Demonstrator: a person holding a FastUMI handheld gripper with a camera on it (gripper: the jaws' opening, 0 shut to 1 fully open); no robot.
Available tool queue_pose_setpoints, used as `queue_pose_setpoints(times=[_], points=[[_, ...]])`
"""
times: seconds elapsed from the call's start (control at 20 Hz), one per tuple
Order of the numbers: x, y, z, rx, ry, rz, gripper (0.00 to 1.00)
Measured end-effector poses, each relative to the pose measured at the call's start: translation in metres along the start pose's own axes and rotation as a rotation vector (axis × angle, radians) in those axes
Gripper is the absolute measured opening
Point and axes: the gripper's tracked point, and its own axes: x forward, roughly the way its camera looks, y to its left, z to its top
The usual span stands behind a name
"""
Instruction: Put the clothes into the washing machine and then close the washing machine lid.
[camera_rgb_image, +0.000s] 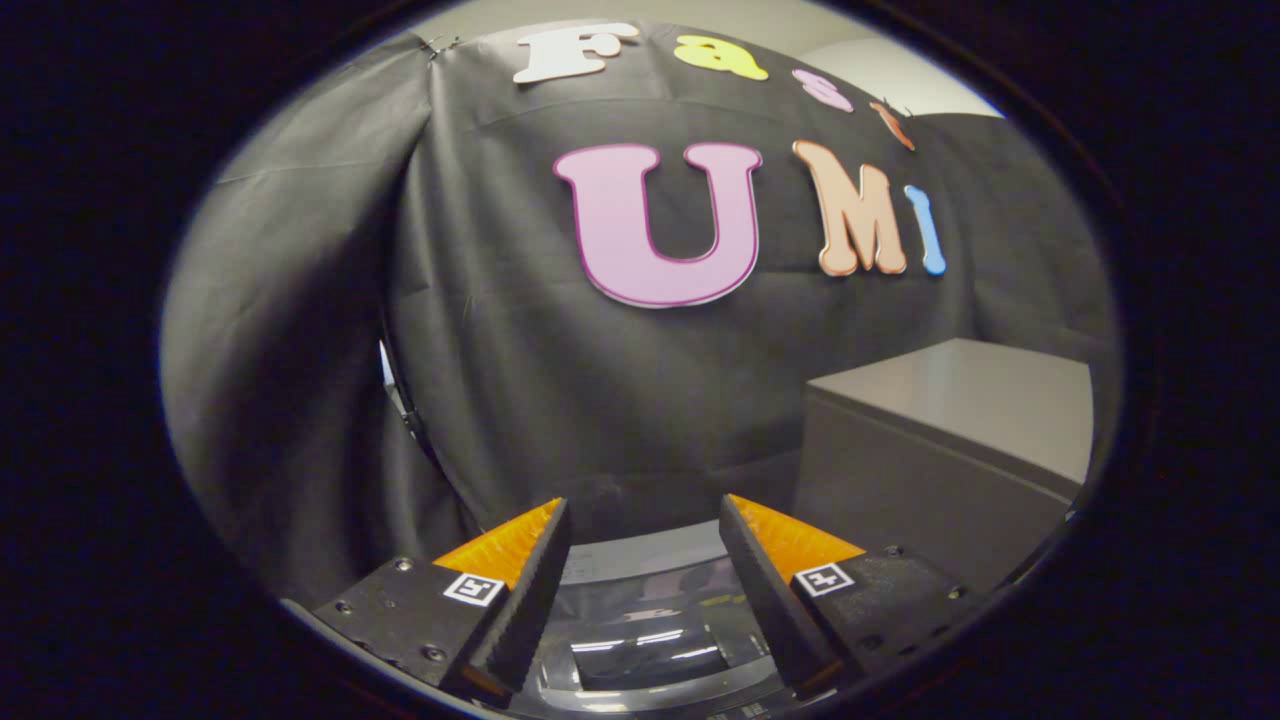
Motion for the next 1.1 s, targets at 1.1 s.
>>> queue_pose_setpoints(times=[1.1], points=[[-0.151,-0.230,0.089,-0.238,-0.345,-0.346,0.96]])
